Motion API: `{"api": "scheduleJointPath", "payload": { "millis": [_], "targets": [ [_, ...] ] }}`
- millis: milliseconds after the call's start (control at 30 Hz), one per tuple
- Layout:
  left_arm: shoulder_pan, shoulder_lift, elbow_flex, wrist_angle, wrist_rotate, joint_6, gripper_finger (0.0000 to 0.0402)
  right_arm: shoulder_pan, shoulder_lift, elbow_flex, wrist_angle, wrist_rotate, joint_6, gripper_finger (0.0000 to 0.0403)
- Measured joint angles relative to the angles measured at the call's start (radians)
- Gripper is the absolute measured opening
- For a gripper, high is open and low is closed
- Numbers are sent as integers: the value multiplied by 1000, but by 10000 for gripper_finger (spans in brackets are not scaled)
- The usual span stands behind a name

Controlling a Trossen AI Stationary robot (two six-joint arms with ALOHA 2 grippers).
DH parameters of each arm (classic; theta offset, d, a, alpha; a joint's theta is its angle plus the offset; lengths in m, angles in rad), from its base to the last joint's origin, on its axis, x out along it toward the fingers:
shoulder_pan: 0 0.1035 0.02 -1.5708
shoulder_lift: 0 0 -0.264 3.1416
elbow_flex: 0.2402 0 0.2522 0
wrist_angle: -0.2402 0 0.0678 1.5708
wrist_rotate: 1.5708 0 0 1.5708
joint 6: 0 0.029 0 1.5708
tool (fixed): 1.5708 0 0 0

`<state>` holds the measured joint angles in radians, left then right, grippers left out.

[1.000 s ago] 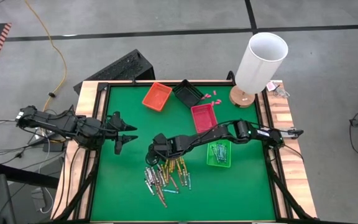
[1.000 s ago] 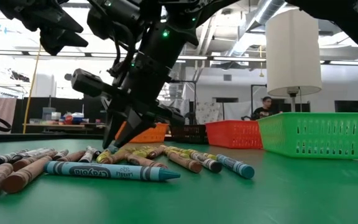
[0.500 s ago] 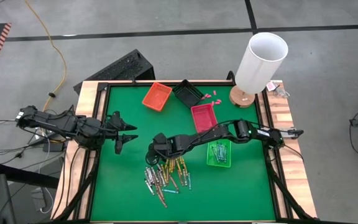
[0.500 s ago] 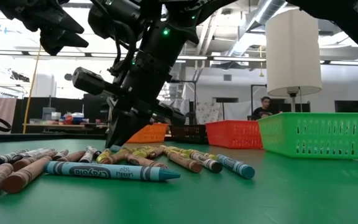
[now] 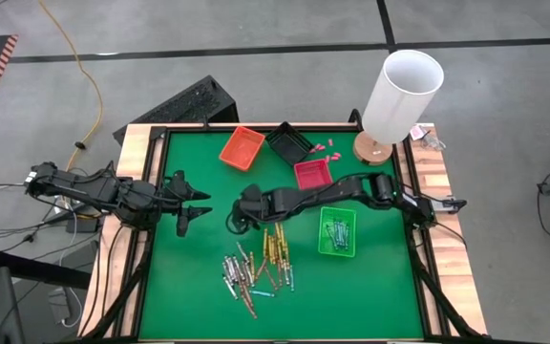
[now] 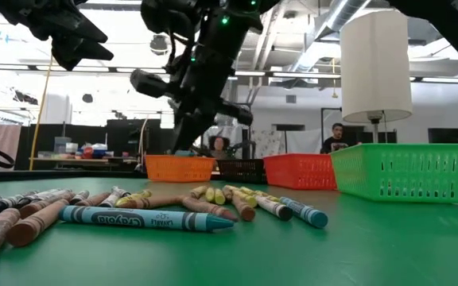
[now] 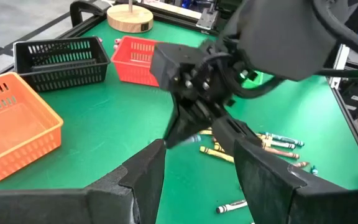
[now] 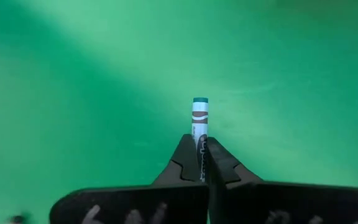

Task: Sort crayons
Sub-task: Put the light blue crayon into the green bin

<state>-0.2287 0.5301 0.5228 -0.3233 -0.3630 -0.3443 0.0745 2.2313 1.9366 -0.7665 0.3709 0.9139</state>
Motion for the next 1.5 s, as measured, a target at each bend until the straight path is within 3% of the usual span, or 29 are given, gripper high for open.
{"api": "scheduleJointPath", "payload": {
  "millis": [433,700,967,1100,1300,1500],
  "targets": [
    [0,0,0,0,0,-6,180,19,-134,2,-448,50,123,1],
    [0,0,0,0,0,-8,180,114,-159,2,-806,74,449,1],
    [0,0,0,0,1,-12,180,159,-159,-59,-808,23,568,1],
    [0,0,0,0,1,-18,180,157,-178,-83,-805,19,540,1],
    [0,0,0,0,1,-19,180,146,-322,-170,-804,5,491,1],
    [0,0,0,0,-1,-19,180,181,-466,-328,-808,-27,647,1]
  ]
}}
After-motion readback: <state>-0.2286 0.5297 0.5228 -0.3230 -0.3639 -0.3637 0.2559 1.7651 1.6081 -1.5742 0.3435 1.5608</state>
